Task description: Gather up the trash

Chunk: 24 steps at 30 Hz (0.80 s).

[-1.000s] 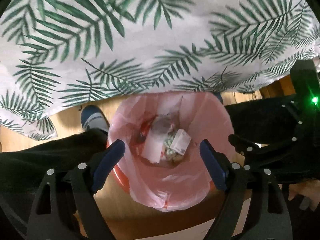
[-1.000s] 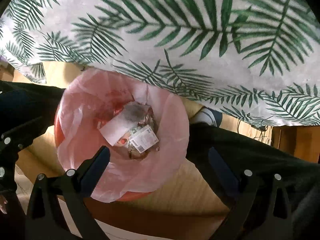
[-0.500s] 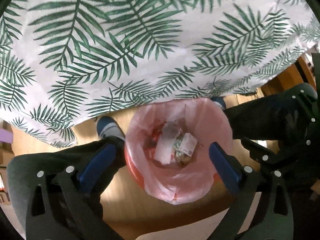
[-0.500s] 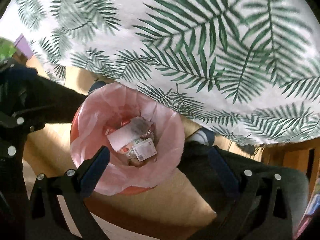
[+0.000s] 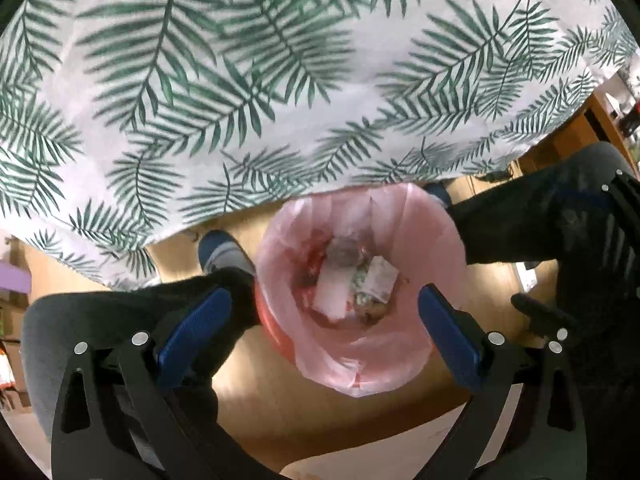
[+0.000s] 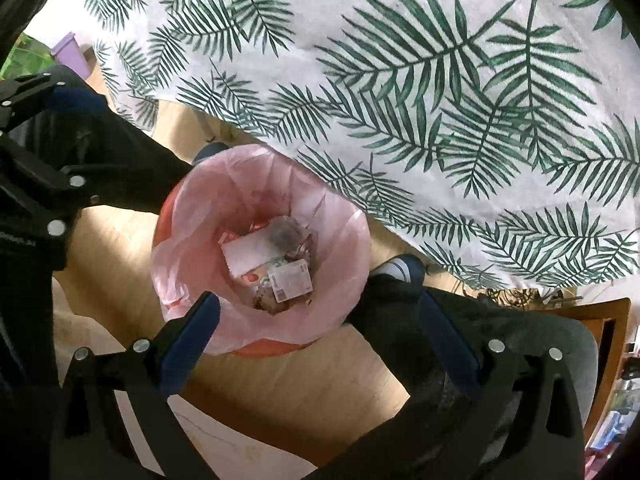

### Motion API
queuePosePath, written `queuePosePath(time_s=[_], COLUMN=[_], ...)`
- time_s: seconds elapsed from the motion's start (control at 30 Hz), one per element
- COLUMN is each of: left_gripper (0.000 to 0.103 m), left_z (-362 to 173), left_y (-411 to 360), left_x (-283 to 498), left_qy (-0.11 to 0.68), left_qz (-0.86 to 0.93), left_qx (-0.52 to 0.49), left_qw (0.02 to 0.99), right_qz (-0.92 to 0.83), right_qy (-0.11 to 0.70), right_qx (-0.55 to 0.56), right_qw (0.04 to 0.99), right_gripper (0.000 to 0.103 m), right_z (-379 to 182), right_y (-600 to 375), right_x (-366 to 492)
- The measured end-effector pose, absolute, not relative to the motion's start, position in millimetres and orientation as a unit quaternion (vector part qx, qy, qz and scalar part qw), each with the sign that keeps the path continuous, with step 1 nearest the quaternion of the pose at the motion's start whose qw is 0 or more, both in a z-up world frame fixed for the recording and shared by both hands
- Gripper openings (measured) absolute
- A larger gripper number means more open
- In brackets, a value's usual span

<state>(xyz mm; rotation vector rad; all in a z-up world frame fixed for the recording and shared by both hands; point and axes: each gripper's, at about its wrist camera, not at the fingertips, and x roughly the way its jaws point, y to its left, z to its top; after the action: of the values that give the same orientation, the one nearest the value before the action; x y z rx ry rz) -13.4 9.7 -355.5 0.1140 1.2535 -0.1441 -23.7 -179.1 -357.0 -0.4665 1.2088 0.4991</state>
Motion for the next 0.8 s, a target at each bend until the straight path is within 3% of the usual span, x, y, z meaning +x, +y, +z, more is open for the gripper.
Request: queuePosePath(time_s=[0.8], left_gripper=[0.097], left_z=[-360], left_y=[3], left_x=[-16], left_qy=[0.6], left_qz=[-0.068], left_qx=[0.104], left_qw=[0.79], right_qz=[0.214], right_qy=[0.57], right_qx=[-0.2], right_qw=[0.768], right_gripper=[0.098], right_z=[-356], right_y=[-181], right_x=[-14])
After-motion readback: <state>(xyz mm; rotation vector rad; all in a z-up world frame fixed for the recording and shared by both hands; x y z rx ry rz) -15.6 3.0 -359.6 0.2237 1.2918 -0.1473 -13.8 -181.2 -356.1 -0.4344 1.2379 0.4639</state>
